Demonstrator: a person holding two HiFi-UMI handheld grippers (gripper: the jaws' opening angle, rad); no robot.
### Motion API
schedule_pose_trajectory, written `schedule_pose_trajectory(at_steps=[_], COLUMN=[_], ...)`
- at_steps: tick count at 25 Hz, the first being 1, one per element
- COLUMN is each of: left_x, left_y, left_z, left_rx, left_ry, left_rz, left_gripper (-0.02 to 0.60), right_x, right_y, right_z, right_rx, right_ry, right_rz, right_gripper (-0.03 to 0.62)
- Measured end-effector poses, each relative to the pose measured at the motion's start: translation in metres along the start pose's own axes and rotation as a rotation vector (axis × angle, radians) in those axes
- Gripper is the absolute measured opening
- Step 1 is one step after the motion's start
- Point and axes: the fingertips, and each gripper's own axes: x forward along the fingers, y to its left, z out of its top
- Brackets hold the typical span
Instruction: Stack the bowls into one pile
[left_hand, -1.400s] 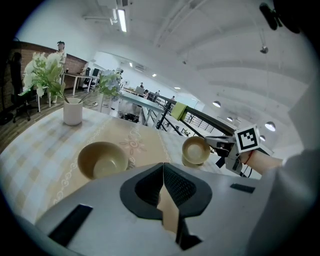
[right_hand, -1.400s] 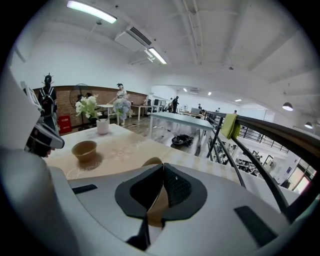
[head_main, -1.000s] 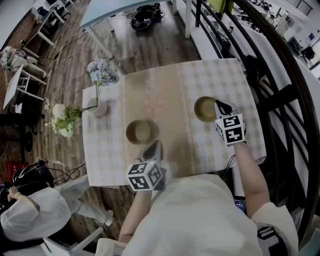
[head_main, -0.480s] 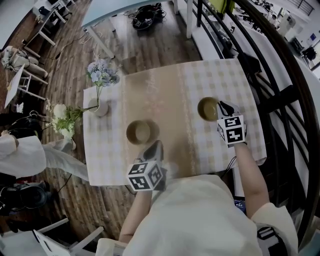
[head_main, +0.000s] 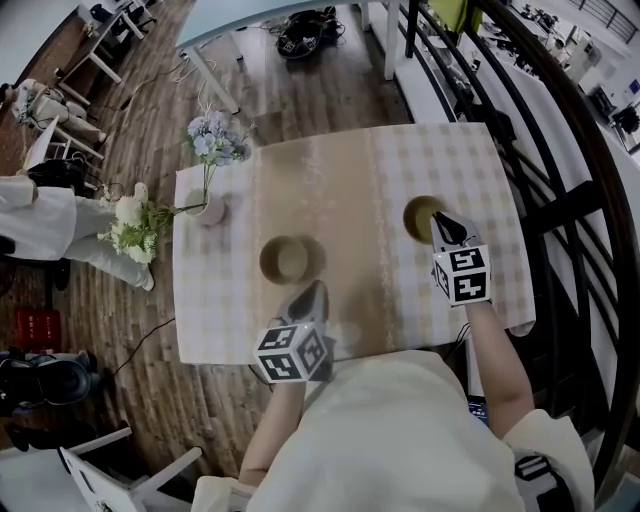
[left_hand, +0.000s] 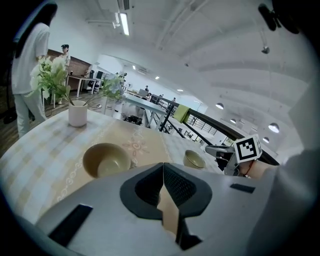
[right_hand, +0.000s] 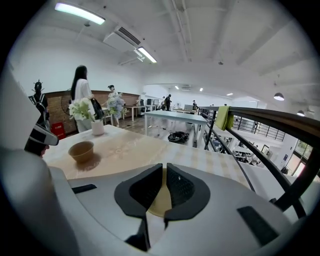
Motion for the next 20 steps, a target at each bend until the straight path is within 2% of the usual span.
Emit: schedule_pose_trajectory(at_steps=[11, 20], left_x=[-0.030, -0.056], left_y=[0.034, 0.074], left_z=[-0.001, 0.010], left_rx=[-0.044, -0.076], left_ry=[-0.048, -0.073], left_rz=[0.050, 0.078], left_gripper=[0.006, 0.006], right_x=[0.000, 0.015], right_y=[0.082, 0.157], right_z=[0.026, 0.048], right_rx=[-0.013, -0.064], right_ry=[-0.057, -0.053], right_rz=[0.141, 0.242], right_gripper=[0.006, 0.006])
